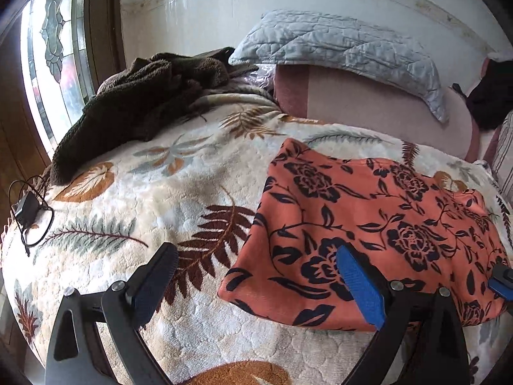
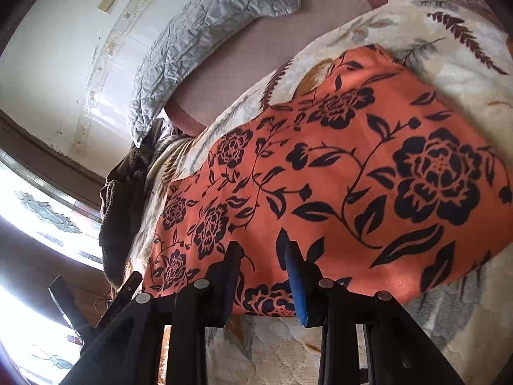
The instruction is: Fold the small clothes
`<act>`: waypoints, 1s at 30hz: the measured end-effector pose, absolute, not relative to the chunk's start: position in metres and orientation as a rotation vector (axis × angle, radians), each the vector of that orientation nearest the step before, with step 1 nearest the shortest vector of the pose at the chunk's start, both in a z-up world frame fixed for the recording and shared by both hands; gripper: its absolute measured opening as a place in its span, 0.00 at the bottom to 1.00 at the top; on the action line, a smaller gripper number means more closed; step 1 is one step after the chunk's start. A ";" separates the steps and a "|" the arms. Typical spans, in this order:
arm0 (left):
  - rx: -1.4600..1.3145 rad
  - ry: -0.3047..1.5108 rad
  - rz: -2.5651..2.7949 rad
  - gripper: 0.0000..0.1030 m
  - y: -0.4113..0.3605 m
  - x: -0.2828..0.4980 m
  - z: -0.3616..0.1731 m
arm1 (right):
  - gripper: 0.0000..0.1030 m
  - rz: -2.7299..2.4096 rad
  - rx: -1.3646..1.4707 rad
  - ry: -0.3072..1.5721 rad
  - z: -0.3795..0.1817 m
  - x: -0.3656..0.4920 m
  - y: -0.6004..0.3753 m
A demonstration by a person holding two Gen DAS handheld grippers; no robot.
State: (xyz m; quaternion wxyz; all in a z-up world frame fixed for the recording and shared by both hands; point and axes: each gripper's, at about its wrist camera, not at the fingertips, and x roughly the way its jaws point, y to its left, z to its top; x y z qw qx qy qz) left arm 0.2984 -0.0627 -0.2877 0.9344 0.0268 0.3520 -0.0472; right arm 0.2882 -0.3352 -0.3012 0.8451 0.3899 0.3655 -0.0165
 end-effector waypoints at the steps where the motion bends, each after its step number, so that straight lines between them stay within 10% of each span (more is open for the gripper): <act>1: 0.056 0.710 -0.102 0.96 -0.065 0.297 -0.285 | 0.31 -0.055 0.809 0.762 -0.298 0.286 -0.339; 12: 0.056 0.721 -0.130 0.96 -0.080 0.297 -0.285 | 0.33 -0.050 0.763 0.793 -0.297 0.294 -0.335; 15: 0.054 0.726 -0.128 0.96 -0.081 0.299 -0.286 | 0.62 -0.039 0.779 0.790 -0.299 0.296 -0.333; 30: 0.080 0.748 -0.140 0.96 -0.090 0.303 -0.297 | 0.63 -0.049 0.822 0.777 -0.304 0.298 -0.344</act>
